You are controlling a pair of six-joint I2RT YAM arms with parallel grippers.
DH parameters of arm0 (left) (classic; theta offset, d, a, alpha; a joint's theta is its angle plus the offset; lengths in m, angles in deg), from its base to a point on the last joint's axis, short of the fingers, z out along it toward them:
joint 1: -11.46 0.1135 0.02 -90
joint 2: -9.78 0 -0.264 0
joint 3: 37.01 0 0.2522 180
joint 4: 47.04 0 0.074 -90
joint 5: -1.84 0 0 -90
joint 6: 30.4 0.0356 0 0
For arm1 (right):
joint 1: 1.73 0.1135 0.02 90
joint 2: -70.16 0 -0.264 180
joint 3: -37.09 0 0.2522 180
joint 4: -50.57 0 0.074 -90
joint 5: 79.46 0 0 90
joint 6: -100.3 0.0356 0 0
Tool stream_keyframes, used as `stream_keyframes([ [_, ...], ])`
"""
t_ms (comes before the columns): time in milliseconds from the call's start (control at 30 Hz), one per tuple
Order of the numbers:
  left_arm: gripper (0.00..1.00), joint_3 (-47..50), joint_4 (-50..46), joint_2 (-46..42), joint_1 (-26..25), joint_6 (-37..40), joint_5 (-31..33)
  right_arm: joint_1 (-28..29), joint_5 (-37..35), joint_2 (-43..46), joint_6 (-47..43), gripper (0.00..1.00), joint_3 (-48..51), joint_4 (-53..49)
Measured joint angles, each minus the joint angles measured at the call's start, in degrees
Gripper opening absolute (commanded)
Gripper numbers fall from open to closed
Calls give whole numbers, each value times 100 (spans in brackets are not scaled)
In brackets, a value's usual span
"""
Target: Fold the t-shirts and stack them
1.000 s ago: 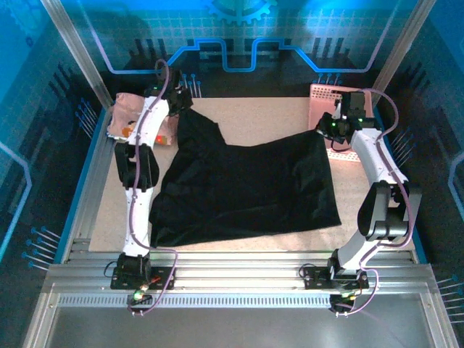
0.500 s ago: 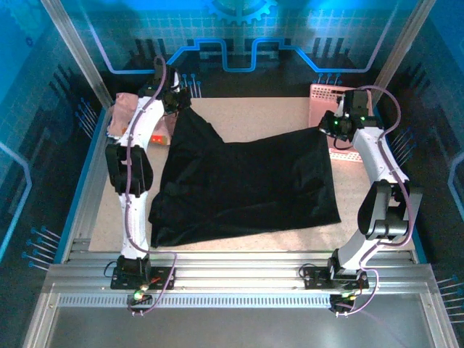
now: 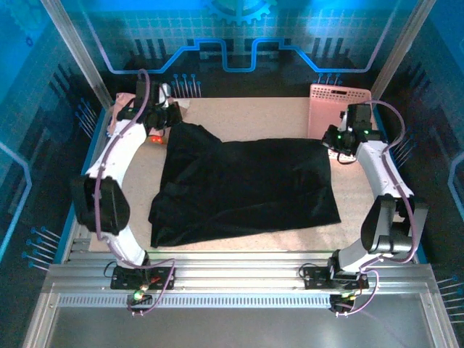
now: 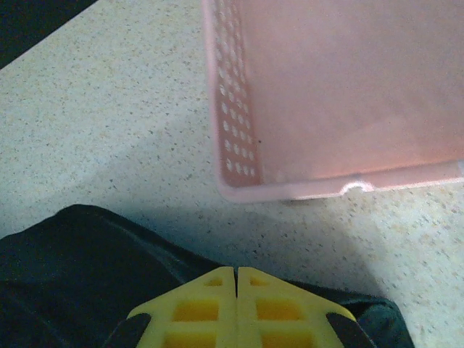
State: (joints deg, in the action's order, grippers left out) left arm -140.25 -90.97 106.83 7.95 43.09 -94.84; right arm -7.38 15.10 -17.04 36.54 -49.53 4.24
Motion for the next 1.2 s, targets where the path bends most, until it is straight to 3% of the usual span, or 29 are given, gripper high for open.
stream_keyframes([
  [467, 0, 3034, -190, -2664, 2, -879, 459, -293, -22, 175, 2, 0, 520, -203],
  [867, 0, 3974, -1128, -3891, -87, -1694, 942, -481, -315, 341, 188, 0, 1290, -682],
  [1200, 0, 4129, -1928, -4750, -435, -2391, 992, -719, -396, 256, 221, 0, 1331, -739],
])
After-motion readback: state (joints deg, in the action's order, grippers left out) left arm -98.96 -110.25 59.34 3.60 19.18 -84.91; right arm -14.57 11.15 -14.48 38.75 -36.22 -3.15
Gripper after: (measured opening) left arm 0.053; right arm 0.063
